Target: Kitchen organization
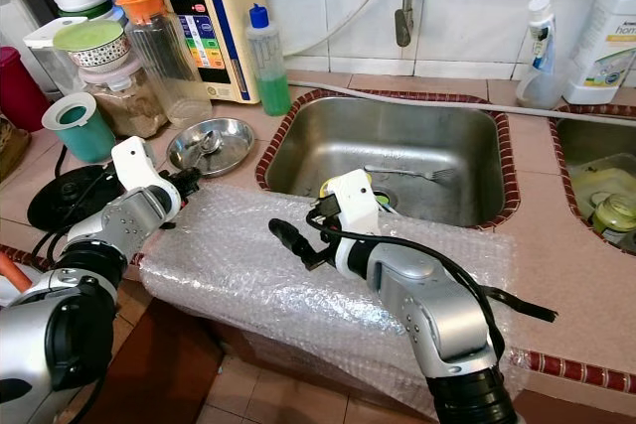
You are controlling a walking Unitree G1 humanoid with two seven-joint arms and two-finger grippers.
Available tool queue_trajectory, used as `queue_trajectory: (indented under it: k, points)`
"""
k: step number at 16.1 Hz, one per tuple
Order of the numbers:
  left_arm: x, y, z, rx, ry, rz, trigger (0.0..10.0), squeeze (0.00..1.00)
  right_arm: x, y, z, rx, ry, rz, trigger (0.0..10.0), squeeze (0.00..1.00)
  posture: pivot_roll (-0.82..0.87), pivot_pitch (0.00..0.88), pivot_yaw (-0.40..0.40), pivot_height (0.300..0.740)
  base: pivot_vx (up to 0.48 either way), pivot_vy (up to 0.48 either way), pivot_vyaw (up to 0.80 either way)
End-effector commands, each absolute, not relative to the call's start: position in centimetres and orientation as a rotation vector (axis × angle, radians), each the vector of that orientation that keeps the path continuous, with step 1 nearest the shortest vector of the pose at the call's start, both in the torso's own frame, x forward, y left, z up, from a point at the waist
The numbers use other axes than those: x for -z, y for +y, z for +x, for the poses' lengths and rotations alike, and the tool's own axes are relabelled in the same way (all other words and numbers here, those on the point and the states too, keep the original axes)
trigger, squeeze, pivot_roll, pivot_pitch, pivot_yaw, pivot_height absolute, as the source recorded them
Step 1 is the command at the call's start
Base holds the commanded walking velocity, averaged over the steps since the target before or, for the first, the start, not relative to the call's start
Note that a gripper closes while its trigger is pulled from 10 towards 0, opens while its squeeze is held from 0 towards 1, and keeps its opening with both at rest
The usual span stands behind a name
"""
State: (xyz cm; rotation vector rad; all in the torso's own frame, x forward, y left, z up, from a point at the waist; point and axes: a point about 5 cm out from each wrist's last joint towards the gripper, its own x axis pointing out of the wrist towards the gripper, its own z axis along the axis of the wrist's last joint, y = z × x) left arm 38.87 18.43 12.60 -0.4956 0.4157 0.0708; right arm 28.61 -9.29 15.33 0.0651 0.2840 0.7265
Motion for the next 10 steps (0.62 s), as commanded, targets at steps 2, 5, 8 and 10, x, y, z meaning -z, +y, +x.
queue_trajectory:
  k: [2, 5, 8, 10]
  points:
    - [-12.95, 19.23, 38.93, -0.097, 0.416, -0.493, 0.0, 0.0, -15.89, -8.95, 28.53, -0.737, 0.266, 0.045, 10.0, 0.0, 0.0, 0.0, 0.177, 0.74, 0.0, 0.0, 0.0]
    - [-13.37, 19.34, 39.09, -0.114, 0.401, -0.496, 0.0, 0.0, -16.01, -9.21, 28.74, -0.73, 0.265, 0.031, 10.0, 0.0, 0.0, 0.0, 0.168, 0.74, 0.0, 0.0, 0.0]
    - [-13.26, 19.73, 39.0, -0.146, 0.392, -0.479, 0.0, 0.0, -16.05, -9.34, 28.85, -0.726, 0.261, 0.021, 10.0, 0.0, -0.02, 0.0, 0.167, 0.74, 0.0, 0.0, 0.0]
    - [-13.89, 20.16, 39.17, -0.171, 0.355, -0.452, 0.0, 0.0, -16.15, -9.6, 29.21, -0.697, 0.246, 0.015, 10.0, 0.0, -0.03, 0.0, 0.171, 0.74, 0.0, 0.0, 0.0]
